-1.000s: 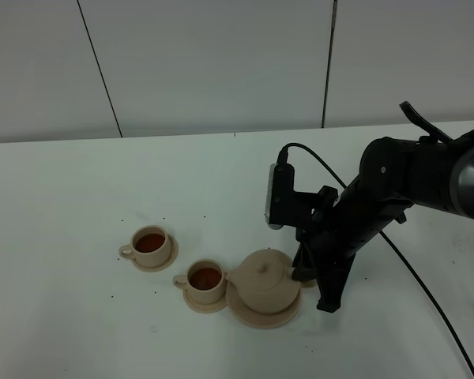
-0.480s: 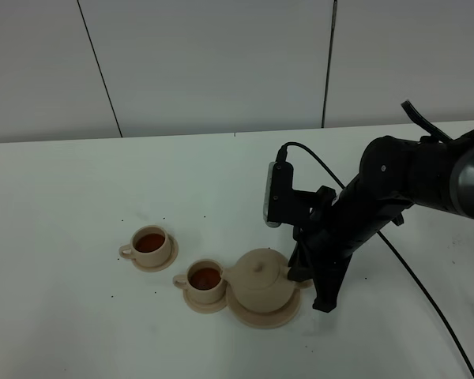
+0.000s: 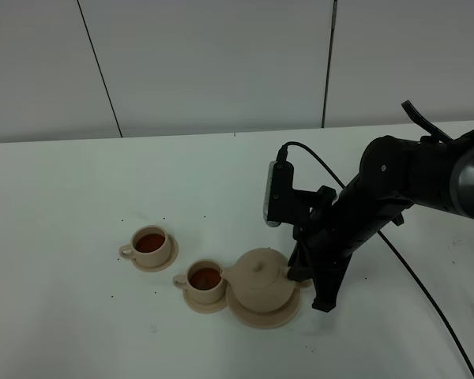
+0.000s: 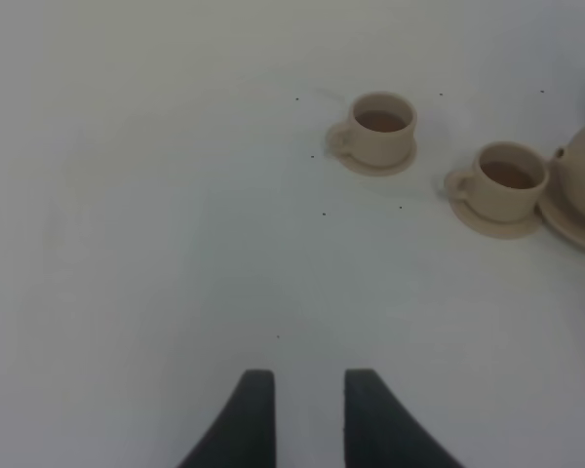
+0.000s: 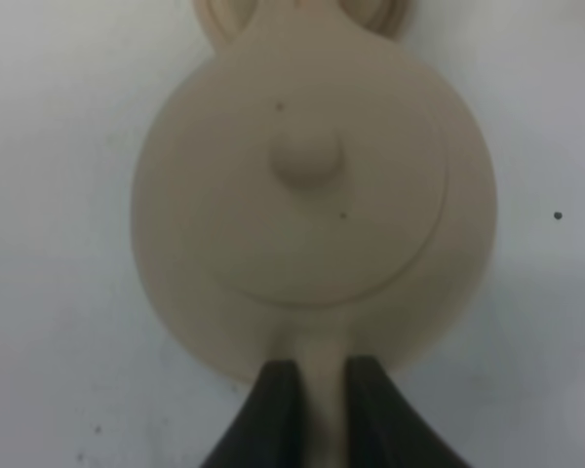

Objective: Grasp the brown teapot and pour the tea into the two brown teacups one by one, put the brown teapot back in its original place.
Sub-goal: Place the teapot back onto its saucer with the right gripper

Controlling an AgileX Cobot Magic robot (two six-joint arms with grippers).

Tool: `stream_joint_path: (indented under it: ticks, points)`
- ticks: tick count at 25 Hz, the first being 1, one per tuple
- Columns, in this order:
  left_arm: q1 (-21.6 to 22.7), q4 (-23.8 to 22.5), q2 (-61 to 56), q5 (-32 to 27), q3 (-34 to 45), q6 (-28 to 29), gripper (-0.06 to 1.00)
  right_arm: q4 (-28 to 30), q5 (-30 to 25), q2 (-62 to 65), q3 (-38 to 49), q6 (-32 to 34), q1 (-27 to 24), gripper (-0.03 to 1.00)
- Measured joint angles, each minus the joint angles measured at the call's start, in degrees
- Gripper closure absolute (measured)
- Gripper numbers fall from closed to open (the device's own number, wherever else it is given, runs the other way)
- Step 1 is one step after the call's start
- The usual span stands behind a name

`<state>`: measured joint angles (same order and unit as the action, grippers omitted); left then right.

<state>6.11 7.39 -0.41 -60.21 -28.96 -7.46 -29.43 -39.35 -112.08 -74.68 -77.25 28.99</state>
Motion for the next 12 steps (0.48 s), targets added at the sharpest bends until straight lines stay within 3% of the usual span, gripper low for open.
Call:
stream_joint_path:
  ticks: [12]
  points:
    - [0.0,0.0,0.0,0.0,0.0,0.0,0.7,-0.05,0.12,0.0,0.0,0.25,0.0,0.87]
